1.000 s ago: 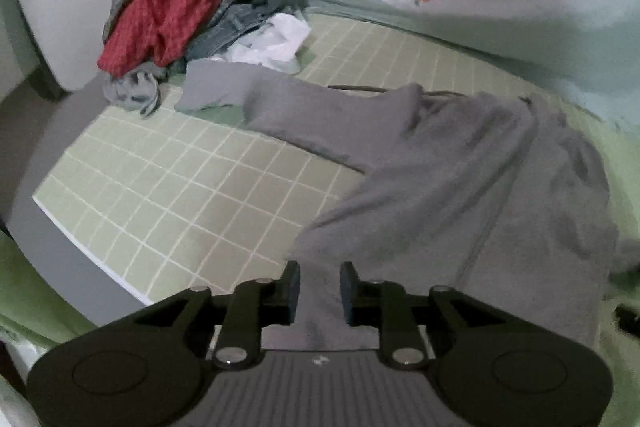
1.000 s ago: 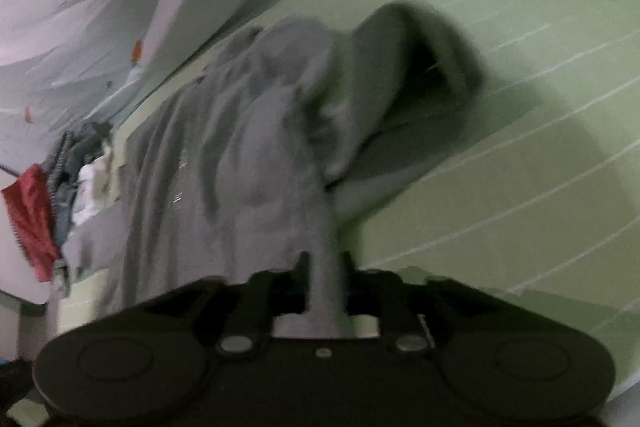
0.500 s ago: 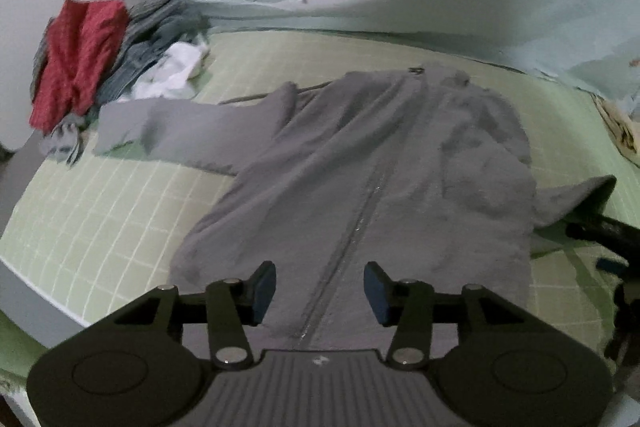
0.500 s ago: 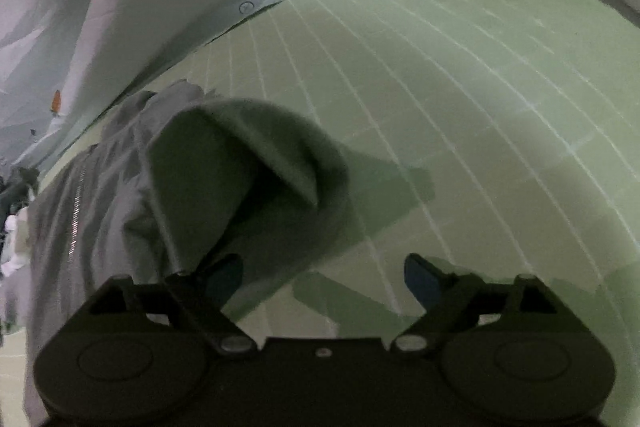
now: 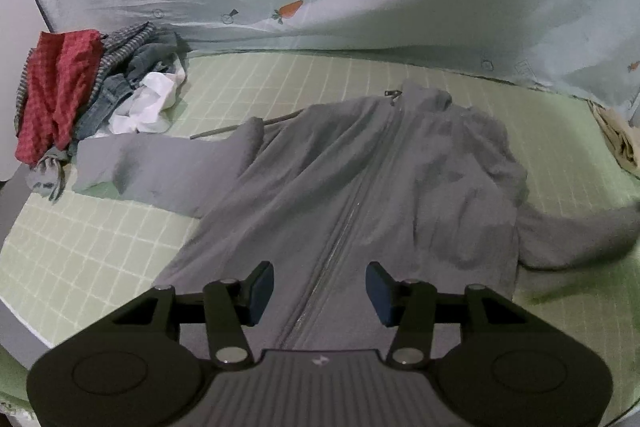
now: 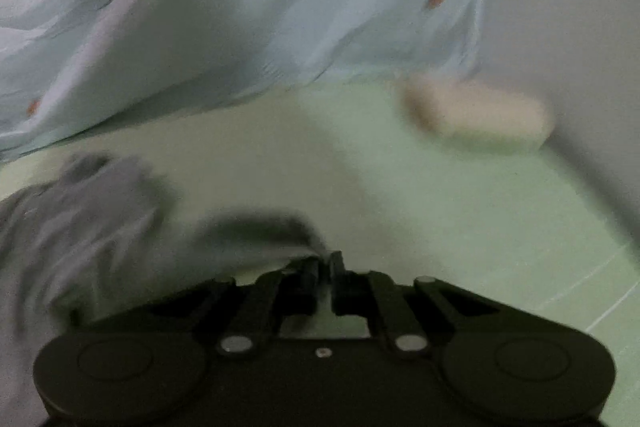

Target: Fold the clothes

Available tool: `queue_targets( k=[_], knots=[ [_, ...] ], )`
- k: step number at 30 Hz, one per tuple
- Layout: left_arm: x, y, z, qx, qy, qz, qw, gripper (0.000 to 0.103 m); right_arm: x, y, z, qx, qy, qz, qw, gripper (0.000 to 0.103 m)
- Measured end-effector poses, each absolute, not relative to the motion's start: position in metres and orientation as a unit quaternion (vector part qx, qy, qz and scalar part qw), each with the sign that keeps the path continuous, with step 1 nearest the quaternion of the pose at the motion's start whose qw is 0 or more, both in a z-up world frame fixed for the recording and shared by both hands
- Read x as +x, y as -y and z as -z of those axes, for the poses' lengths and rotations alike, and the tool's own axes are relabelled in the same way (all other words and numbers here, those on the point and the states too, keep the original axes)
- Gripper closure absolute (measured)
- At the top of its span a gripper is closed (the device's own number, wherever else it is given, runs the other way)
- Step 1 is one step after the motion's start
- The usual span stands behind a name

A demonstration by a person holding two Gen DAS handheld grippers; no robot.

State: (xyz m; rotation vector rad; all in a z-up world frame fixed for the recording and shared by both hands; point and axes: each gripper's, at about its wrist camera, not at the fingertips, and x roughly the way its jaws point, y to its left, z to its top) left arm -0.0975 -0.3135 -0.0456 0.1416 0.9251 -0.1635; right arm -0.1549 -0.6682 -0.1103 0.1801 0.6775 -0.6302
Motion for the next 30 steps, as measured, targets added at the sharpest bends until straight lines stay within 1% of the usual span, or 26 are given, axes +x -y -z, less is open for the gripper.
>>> queue_targets(
  k=[1,2,3,4,5,6,8,11,16,20,22,23,24,25,26,27,30],
  knots=[
    [-0.093,0.316,0.047,0.066,-0.448,0.081,0.888,0.051,-0.157,0.680,0.101,0.067,-0.321,0.323,0.888,0.097],
    [-0.089,0.319,0.048,0.063,-0.450,0.083,0.887,0.051,-0.156,0.693,0.096,0.049,-0.325,0.341,0.881,0.093],
    [-0.085,0.323,0.050,0.062,-0.452,0.085,0.886,0.051,-0.154,0.705,0.095,0.033,-0.332,0.353,0.874,0.087],
    [-0.081,0.327,0.051,0.061,-0.454,0.088,0.885,0.051,-0.151,0.715,0.095,0.019,-0.339,0.363,0.868,0.062],
    [-0.077,0.331,0.052,0.062,-0.455,0.091,0.884,0.051,-0.151,0.720,0.097,0.008,-0.341,0.372,0.864,0.044],
    [-0.073,0.336,0.053,0.064,-0.454,0.093,0.884,0.050,-0.151,0.725,0.101,-0.003,-0.340,0.380,0.860,0.041],
    [-0.066,0.346,0.053,0.072,-0.451,0.096,0.884,0.050,-0.154,0.732,0.111,-0.008,-0.345,0.398,0.850,0.039],
    [-0.057,0.355,0.053,0.082,-0.452,0.096,0.883,0.046,-0.168,0.741,0.127,0.053,-0.352,0.415,0.837,0.035],
    [-0.049,0.368,0.058,0.098,-0.466,0.099,0.874,0.045,-0.199,0.734,0.151,0.134,-0.358,0.421,0.822,0.032],
    [-0.040,0.378,0.068,0.103,-0.480,0.106,0.865,0.045,-0.212,0.720,0.162,0.190,-0.363,0.381,0.829,0.032],
    [-0.036,0.384,0.070,0.104,-0.481,0.112,0.863,0.045,-0.209,0.715,0.168,0.208,-0.366,0.360,0.832,0.033],
    [-0.034,0.387,0.071,0.104,-0.481,0.116,0.863,0.045,-0.206,0.714,0.170,0.213,-0.368,0.350,0.835,0.039],
    [-0.032,0.390,0.072,0.105,-0.482,0.119,0.862,0.045,-0.202,0.712,0.172,0.215,-0.371,0.339,0.837,0.055],
    [-0.031,0.393,0.072,0.106,-0.482,0.124,0.861,0.045,-0.198,0.712,0.174,0.216,-0.377,0.331,0.838,0.067],
    [-0.031,0.395,0.072,0.108,-0.480,0.128,0.861,0.045,-0.195,0.713,0.176,0.217,-0.383,0.323,0.838,0.093],
    [-0.031,0.397,0.073,0.109,-0.479,0.133,0.861,0.045,-0.195,0.714,0.175,0.212,-0.384,0.326,0.838,0.098],
    [-0.032,0.398,0.073,0.110,-0.474,0.138,0.863,0.045,-0.205,0.722,0.164,0.174,-0.368,0.375,0.833,0.101]
  ],
)
